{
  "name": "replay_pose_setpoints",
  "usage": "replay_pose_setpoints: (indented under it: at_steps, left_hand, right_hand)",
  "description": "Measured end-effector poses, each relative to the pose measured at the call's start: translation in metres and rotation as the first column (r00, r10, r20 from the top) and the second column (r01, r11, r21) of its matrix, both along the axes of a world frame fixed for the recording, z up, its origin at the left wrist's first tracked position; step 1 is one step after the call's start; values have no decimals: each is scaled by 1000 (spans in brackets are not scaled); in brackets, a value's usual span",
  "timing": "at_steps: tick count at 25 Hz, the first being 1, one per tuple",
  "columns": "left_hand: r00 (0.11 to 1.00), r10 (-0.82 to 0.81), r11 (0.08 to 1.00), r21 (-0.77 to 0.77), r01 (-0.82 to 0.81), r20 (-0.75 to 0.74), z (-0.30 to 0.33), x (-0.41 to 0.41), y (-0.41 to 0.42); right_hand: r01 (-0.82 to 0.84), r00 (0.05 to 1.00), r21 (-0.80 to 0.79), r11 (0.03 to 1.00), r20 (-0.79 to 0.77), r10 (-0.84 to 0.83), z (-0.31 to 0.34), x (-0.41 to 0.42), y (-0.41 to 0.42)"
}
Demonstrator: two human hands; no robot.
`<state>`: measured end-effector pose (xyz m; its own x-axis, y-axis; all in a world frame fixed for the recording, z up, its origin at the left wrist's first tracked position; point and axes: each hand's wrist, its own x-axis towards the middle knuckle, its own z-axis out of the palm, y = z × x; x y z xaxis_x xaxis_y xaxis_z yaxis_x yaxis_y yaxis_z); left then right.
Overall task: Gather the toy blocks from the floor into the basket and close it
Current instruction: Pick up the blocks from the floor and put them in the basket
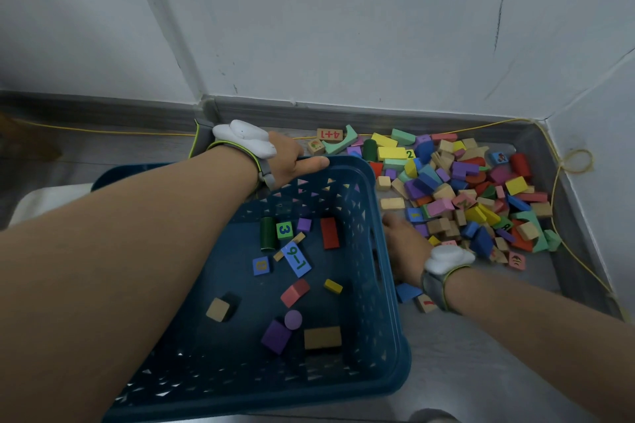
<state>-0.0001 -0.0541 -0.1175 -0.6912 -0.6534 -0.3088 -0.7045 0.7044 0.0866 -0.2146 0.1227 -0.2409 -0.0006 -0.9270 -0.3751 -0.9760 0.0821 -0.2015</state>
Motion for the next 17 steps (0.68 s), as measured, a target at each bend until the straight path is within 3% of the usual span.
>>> replay_pose_setpoints:
  at_steps: [3, 6, 9, 13, 17]
  left_hand:
    - [1000, -11, 1000, 5, 11, 2, 1, 1, -1]
    - [999, -25, 1000, 6, 25, 34, 1, 1, -2]
    - [999, -22, 999, 30, 21, 34, 6, 0, -1]
    - [996, -24, 999, 43, 20, 84, 12, -4, 3]
    - [996, -8, 1000, 23, 6, 91, 11, -3, 2]
  right_hand:
    - [148, 987, -123, 981, 77, -139, 16, -10, -15]
    - [353, 920, -236, 905, 266, -289, 56, -19, -41]
    - [420, 876, -388, 821, 408, -255, 118, -19, -64]
    - [298, 842, -380, 875, 537, -54, 199, 2, -66]
    - [-87, 937, -275, 958, 304, 173, 237, 30, -52]
